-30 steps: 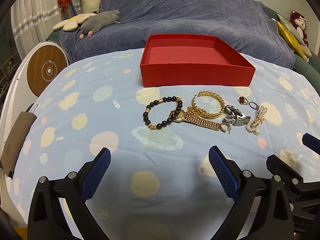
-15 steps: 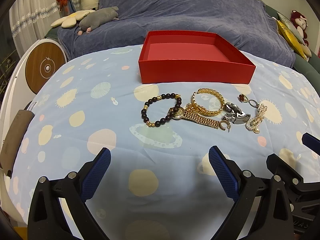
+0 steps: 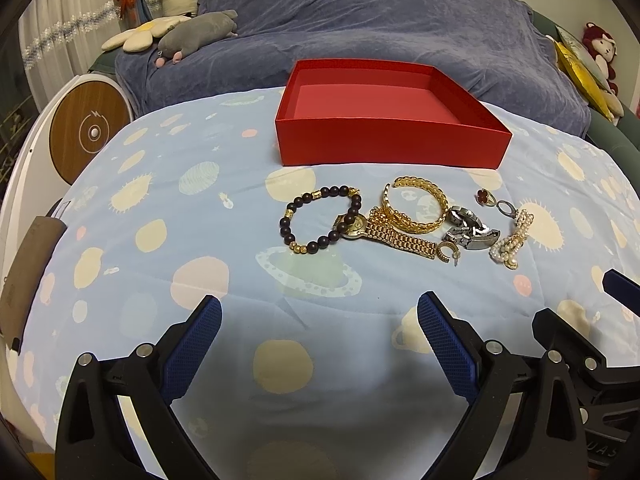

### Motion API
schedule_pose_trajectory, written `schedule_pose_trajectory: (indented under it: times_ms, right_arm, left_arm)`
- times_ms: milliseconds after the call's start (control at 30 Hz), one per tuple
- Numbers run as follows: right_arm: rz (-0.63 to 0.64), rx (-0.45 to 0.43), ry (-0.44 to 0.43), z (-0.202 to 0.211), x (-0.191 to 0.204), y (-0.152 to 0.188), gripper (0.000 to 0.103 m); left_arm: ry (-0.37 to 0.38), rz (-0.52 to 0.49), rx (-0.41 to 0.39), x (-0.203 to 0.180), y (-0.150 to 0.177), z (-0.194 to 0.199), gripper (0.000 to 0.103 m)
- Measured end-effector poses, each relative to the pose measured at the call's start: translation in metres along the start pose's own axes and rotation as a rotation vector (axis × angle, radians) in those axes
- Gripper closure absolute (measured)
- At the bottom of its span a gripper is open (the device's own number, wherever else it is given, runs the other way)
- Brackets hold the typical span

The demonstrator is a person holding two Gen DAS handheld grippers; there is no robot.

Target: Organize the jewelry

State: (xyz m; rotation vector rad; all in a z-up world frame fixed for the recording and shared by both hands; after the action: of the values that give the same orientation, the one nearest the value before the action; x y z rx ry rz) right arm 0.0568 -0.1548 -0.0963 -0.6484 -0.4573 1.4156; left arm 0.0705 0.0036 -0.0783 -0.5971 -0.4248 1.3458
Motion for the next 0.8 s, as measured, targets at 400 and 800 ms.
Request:
schedule_pose_trajectory:
  times_ms: [400,800]
  right_arm:
    - [-0.044,0.020,0.012,-0.015,-0.010,-0.012,0.005]
    - [-0.092,0.093,-0.056,-0.048,0.004,-0.021,0.022]
  left_arm:
    - [0.022,0.062,-0.001,0.015,-0.012,-0.003,0.007]
    - [0.030,0.131,-0.005,0.040,-0.020,-0.008,0.007]
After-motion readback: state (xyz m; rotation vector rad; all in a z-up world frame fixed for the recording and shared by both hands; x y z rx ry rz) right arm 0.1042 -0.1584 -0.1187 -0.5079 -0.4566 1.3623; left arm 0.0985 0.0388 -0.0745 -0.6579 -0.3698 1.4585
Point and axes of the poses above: each gripper's, at about its wrist camera, not at the fingertips, and z roughly against the way its jaws point, x to its left, y to its underside, the point moved 10 cm from there along -z, roughly the way its jaws point, and after that the axes turned 7 degrees about y, right-handed, at the moved point
